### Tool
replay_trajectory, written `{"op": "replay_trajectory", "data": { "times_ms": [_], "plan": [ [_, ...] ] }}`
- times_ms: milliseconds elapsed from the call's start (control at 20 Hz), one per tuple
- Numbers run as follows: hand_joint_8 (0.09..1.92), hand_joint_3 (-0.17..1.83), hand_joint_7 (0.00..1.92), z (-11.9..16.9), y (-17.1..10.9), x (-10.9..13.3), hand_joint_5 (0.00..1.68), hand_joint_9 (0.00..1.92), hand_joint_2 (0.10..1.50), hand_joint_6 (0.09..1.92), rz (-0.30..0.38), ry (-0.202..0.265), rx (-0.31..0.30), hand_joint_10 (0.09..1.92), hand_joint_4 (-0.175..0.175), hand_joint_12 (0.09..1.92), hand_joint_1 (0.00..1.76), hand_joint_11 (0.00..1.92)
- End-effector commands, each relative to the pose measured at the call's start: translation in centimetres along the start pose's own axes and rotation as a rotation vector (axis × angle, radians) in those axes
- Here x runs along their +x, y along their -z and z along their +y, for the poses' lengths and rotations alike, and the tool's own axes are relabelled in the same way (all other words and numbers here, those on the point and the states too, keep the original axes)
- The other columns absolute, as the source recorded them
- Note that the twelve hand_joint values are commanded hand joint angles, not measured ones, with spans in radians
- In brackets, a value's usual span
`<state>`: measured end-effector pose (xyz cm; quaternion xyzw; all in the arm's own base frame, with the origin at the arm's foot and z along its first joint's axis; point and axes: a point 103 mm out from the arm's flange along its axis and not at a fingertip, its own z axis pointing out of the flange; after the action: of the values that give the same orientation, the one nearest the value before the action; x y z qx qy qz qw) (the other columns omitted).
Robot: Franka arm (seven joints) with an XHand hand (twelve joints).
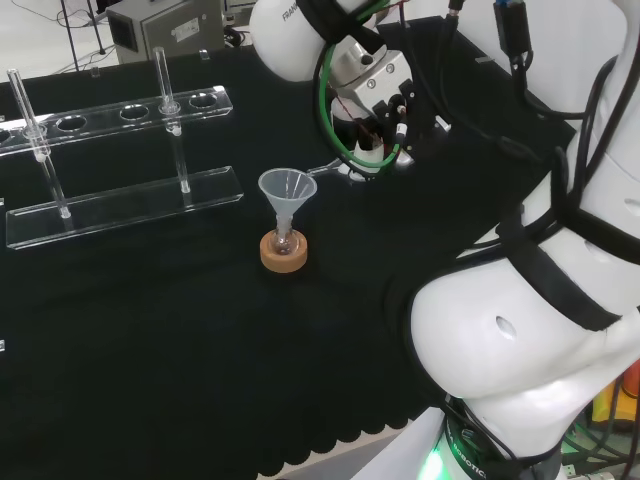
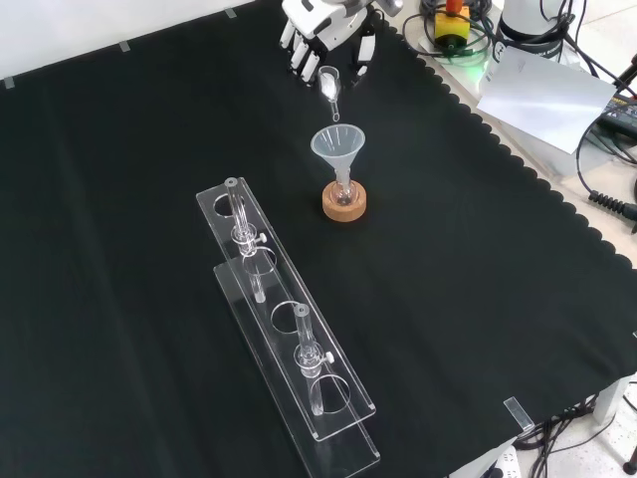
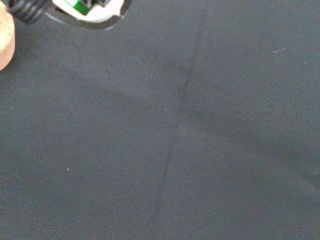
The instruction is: Pour all the NaCl from the weighing funnel into the round-bottom flask.
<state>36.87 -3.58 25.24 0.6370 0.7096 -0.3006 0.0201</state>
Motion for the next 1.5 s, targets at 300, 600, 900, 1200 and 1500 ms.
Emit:
{"op": "replay_trajectory", "data": {
  "times_ms": [300, 600, 900, 1200, 1500],
  "plan": [
    [0.63, 0.78, 0.8, 1.0, 0.7, 0.6, 1.03, 1.19, 0.72, 1.14, -0.067, 0.017, 0.013, 0.39, 0.175, 1.08, 1.05, 0.86],
    [0.63, 0.77, 0.8, 1.3, 1.0, 1.1, 1.03, 1.19, 0.72, 1.14, -0.093, 0.026, 0.015, 0.39, 0.175, 1.07, 1.05, 0.86],
    [0.63, 0.77, 0.8, 1.6, 1.3, 0.9, 1.03, 1.19, 0.72, 1.14, -0.123, 0.03, 0.014, 0.39, 0.175, 1.07, 1.05, 0.86],
    [0.62, 0.77, 0.81, 1.8, 1.5, 0.9, 1.03, 1.19, 0.72, 1.14, -0.15, 0.035, 0.016, 0.38, 0.175, 1.07, 1.05, 0.86],
    [0.62, 0.77, 0.81, 2.0, 1.4, 0.9, 1.03, 1.19, 0.72, 1.14, -0.178, 0.036, 0.018, 0.38, 0.175, 1.07, 1.05, 0.86]
  ]
}}
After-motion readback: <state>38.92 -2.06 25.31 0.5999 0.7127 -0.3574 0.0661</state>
